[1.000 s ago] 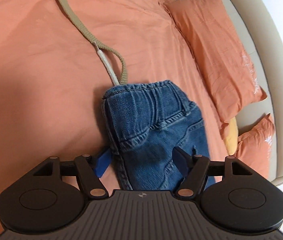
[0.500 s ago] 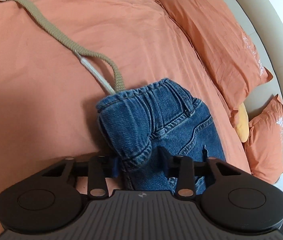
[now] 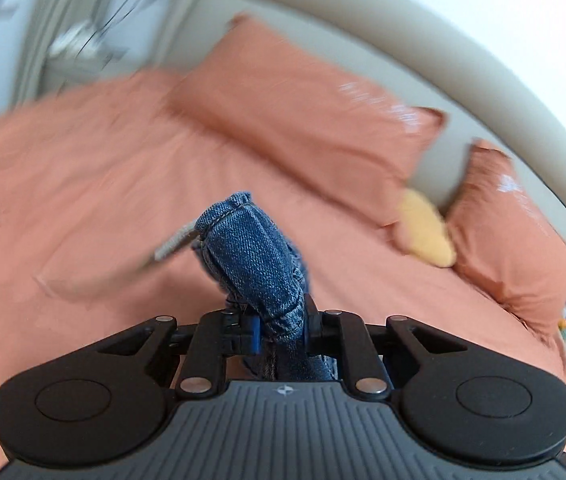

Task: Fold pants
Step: 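Lift the waistband with the left tool and fold it over the hems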

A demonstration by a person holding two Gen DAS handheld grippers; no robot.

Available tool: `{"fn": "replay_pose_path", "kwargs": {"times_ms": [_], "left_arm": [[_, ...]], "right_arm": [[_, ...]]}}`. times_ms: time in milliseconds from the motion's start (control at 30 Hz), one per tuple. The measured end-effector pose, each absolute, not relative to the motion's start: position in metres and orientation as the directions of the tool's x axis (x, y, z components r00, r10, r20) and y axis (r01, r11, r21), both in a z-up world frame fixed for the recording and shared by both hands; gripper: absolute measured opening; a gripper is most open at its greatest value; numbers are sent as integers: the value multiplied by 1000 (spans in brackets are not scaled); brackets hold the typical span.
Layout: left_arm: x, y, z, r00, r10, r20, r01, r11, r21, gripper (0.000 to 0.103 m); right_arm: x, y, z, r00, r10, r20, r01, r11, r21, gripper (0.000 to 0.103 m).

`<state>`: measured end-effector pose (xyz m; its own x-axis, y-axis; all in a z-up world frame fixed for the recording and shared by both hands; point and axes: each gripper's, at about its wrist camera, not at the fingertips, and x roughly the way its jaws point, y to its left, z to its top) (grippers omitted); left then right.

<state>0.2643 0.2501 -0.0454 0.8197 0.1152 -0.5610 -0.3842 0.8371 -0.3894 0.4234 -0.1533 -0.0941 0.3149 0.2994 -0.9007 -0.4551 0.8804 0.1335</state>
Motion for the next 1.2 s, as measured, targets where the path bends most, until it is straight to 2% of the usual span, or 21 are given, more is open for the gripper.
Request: {"fn": "replay_pose_path", "kwargs": {"times_ms": [200,333,467,633,867,967,1033,1067,1133,1167,1200], "left_arm": [[292,145,27,863,135,-487,-261,944,-201,19],[315,72,46,876,124,-467,-185,979,-87,18],[343,-4,39,872,98,-479,-99,995,23,18],[372,-90,-2,850,46,-525,15,994,112,17],[393,-181,-96,710,-64,-701,210,970,125,15],[392,-202,-128,643,-85,-761,282,950,132,15],[393,-202,-144,573,-114,-812,319,943,93,18],[395,-199,-150,530,-143,-836,341,938,56,20],[400,-191,-156,464,-212,-860,365,930,-33,33],[403,-184,-156,433,-263,-862,370,924,-96,44],[406,-177,-155,410,-302,-861,369,918,-146,48]], "right_arm": [[403,-222,-66,348,344,-872,-411,892,188,38],[384,-269,-51,380,373,-846,-367,901,232,38],[367,-305,-45,404,383,-831,-323,909,262,38],[360,-349,-47,425,382,-820,-272,918,287,38],[358,-388,-71,419,386,-822,-224,921,319,38],[358,-396,-77,408,372,-834,-236,925,297,38],[357,-399,-81,398,364,-842,-250,926,283,38],[357,-400,-84,392,361,-846,-255,926,277,38],[357,-402,-87,381,356,-853,-265,926,269,38],[357,-401,-88,376,355,-856,-269,926,266,38],[358,-400,-89,373,354,-857,-271,925,264,38]]}}
